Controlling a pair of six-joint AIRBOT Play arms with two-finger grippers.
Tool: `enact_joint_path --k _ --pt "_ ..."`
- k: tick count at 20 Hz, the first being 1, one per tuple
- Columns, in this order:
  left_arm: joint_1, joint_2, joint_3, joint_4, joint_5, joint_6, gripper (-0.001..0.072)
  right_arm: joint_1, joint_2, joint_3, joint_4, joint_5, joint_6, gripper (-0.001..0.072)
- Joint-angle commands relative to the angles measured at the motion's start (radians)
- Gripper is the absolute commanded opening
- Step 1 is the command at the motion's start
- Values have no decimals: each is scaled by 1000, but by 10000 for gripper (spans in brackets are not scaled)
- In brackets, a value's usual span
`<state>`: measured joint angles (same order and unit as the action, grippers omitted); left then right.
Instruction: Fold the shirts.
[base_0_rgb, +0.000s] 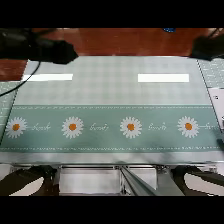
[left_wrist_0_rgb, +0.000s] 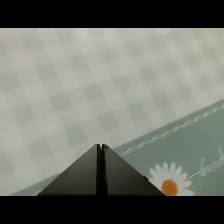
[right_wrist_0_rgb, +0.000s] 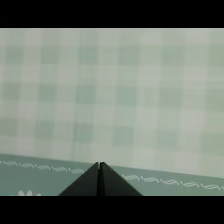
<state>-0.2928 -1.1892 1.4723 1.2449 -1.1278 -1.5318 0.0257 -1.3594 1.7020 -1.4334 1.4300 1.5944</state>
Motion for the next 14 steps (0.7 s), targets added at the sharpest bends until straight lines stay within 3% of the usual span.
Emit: enact_joint_path --k 1,4,14 --pt "-34 -48 -135 225 -94 -129 23 285 0 -220 -252 -70 137 20" --pt "-32 -48 -231 222 -95 -149 23 308 0 -422 -237 -150 219 20" --pt "-32 -48 -233 222 -118 -149 23 307 6 -436 -278 -133 219 20"
